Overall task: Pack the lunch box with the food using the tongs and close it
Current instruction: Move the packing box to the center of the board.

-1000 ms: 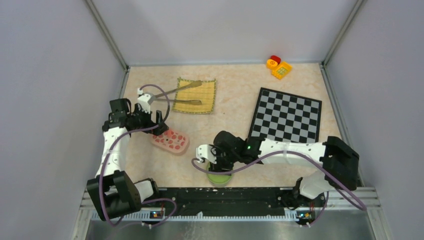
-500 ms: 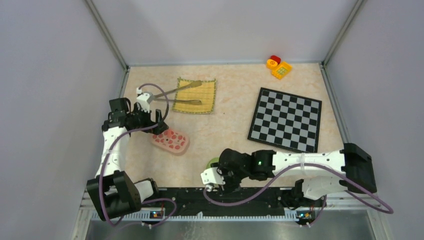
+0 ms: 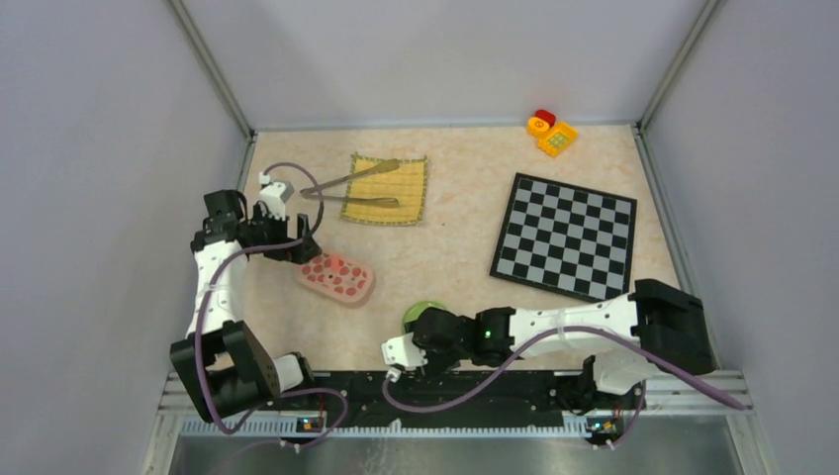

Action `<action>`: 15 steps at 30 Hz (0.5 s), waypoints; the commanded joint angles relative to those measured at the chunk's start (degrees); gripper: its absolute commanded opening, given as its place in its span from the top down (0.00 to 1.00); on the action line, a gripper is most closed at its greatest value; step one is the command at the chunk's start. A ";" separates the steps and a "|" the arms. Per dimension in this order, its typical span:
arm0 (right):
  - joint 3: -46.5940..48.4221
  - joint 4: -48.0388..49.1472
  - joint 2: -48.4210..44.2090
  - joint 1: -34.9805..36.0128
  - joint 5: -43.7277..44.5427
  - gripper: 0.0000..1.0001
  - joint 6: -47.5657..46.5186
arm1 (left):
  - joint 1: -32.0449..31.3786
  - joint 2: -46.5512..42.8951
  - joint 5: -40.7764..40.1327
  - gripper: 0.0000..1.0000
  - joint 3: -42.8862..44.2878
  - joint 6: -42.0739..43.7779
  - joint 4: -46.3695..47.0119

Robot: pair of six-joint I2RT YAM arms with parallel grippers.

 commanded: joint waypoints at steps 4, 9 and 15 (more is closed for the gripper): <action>1.83 0.73 3.02 -6.76 1.11 0.41 2.19 | 2.02 2.12 -3.29 0.01 4.04 8.42 -3.91; 0.53 3.85 3.63 -10.38 0.85 0.42 -0.94 | 3.60 4.57 -3.58 0.01 3.87 10.05 -5.28; 0.43 4.71 4.81 -16.56 -2.72 0.44 -2.64 | 5.19 7.21 -3.40 0.01 2.81 17.39 -3.80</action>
